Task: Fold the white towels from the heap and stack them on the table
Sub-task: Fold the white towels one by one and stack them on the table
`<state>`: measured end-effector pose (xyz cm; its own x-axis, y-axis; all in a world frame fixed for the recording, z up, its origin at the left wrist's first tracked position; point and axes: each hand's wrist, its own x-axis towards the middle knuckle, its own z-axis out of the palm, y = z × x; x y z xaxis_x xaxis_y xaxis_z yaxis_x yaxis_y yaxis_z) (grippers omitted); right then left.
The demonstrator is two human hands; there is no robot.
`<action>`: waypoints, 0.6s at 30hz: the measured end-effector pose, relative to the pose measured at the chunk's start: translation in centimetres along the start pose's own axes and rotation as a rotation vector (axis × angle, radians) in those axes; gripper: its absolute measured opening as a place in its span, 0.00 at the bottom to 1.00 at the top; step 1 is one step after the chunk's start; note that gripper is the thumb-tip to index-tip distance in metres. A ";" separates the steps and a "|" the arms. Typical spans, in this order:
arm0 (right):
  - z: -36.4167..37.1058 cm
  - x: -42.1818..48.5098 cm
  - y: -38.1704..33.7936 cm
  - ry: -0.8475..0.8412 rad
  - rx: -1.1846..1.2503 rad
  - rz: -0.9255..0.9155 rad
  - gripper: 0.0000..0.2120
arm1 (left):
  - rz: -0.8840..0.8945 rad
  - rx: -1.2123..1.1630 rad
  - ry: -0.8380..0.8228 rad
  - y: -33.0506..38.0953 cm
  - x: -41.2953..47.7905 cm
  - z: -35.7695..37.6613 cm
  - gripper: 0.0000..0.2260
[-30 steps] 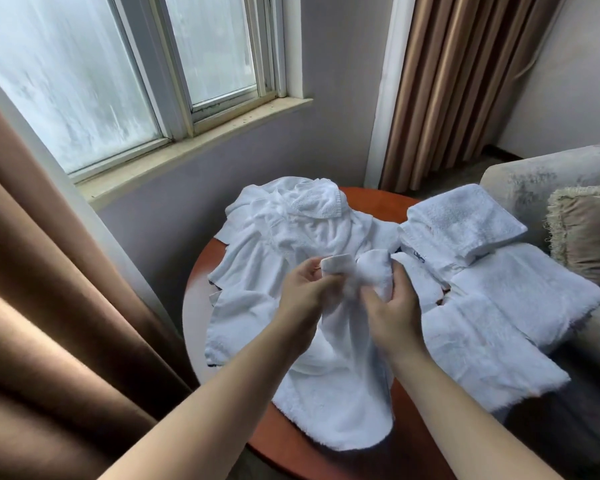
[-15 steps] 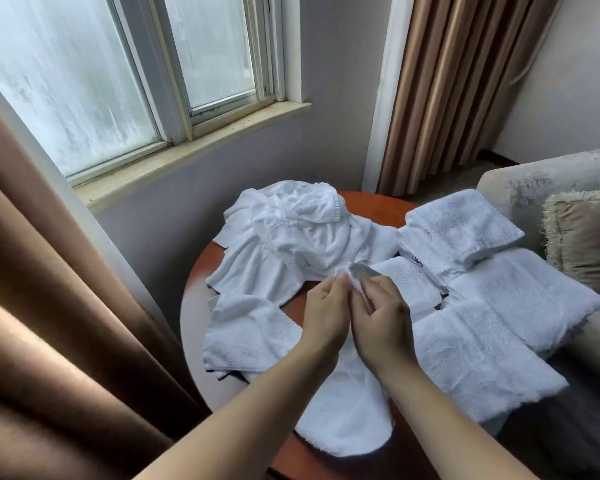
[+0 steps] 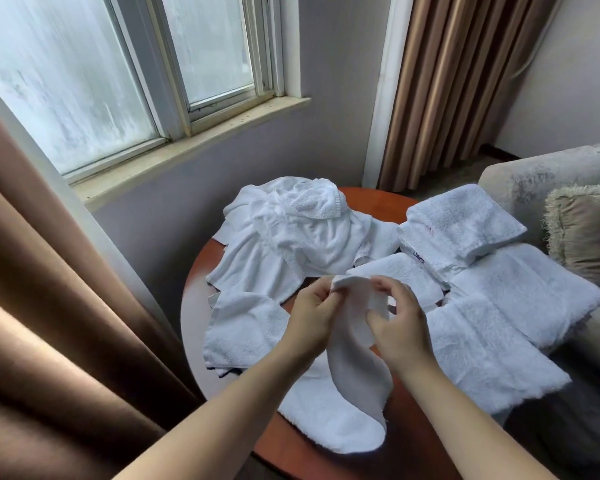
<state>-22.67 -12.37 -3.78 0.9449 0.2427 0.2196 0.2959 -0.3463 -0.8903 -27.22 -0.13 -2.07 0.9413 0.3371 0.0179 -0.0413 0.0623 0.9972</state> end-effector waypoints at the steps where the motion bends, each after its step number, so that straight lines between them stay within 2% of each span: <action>1: -0.3 0.2 0.4 -0.025 -0.050 0.012 0.25 | 0.041 0.030 -0.094 0.0 -0.1 -0.4 0.09; 3: -1.0 0.7 1.2 -0.127 -0.174 -0.070 0.29 | 0.104 0.102 -0.274 0.1 -0.4 -1.1 0.08; 5: -1.9 1.2 1.3 -0.269 -0.273 -0.093 0.21 | 0.122 0.157 -0.379 0.4 -0.5 -1.7 0.09; 8: -3.0 1.6 1.3 -0.490 -0.389 0.014 0.13 | 0.109 0.167 -0.398 0.7 -0.6 -2.7 0.11; 11: -3.7 1.7 1.8 -0.500 -0.347 0.049 0.13 | 0.104 0.161 -0.347 0.7 -0.9 -3.7 0.16; 13: -3.9 1.8 1.8 -0.495 -0.307 0.091 0.11 | 0.115 0.148 -0.299 0.4 -1.1 -4.1 0.15; 15: -4.0 2.1 1.4 -0.429 -0.347 0.097 0.10 | 0.129 0.127 -0.212 0.1 -1.2 -4.3 0.12; 18: -4.0 2.7 0.5 -0.276 -0.385 0.059 0.10 | 0.168 0.100 -0.046 0.0 -1.0 -4.5 0.16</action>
<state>-19.47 -15.47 -2.02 0.9044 0.4264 0.0123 0.3225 -0.6645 -0.6741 -29.68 3.79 -2.41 0.9385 0.2910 0.1861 -0.1682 -0.0858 0.9820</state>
